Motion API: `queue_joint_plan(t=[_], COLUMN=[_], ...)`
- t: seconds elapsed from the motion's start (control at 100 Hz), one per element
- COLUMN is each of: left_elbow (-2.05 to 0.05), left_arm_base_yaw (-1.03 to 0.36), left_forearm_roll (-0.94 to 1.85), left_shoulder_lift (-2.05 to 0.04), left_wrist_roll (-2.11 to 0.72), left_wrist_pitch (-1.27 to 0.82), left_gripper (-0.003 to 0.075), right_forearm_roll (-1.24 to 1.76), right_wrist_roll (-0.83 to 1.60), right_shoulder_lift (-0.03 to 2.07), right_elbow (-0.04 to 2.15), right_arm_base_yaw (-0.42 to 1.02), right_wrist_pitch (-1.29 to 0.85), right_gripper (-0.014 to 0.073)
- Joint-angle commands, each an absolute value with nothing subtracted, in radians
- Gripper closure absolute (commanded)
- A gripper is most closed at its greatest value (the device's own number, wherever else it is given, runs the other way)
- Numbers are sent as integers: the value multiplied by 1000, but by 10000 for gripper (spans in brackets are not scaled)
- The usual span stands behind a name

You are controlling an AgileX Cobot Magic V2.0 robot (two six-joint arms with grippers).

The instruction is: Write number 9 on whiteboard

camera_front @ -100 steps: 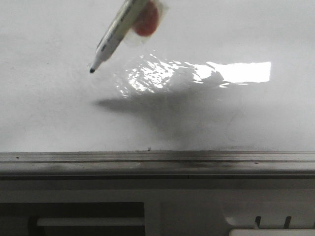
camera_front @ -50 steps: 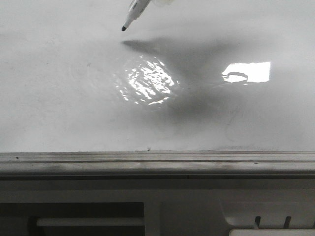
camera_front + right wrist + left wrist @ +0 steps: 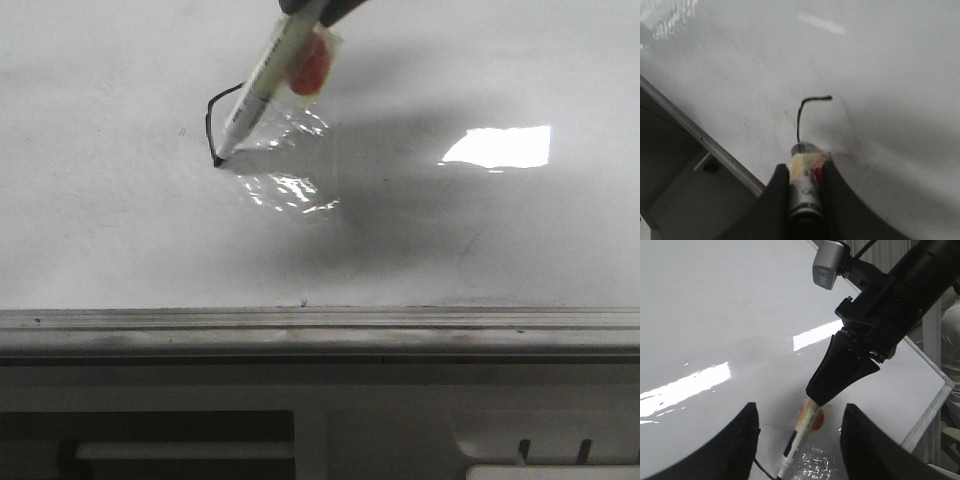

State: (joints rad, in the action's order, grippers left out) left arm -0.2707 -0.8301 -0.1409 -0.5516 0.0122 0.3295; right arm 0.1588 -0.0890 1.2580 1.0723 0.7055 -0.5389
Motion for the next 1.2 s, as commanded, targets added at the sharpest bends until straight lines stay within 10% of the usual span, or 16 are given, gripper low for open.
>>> queue_joint_plan(t=[0.0,1.19], left_elbow=[-297,-297], left_arm_base_yaw=[-829,-829], left_forearm_roll=[-125,-129], left_shoulder_lift=[-553,-555], left_wrist_roll=[15,15], left_wrist_pitch=[413,396], left_gripper=[373,373], right_forearm_roll=[93,213], right_wrist_roll=[-70,-70], right_shoulder_lift=[1224,1154], right_elbow=[1094,956], right_arm_base_yaw=[700,751], right_wrist_pitch=[-540,-420], right_gripper=[652,652])
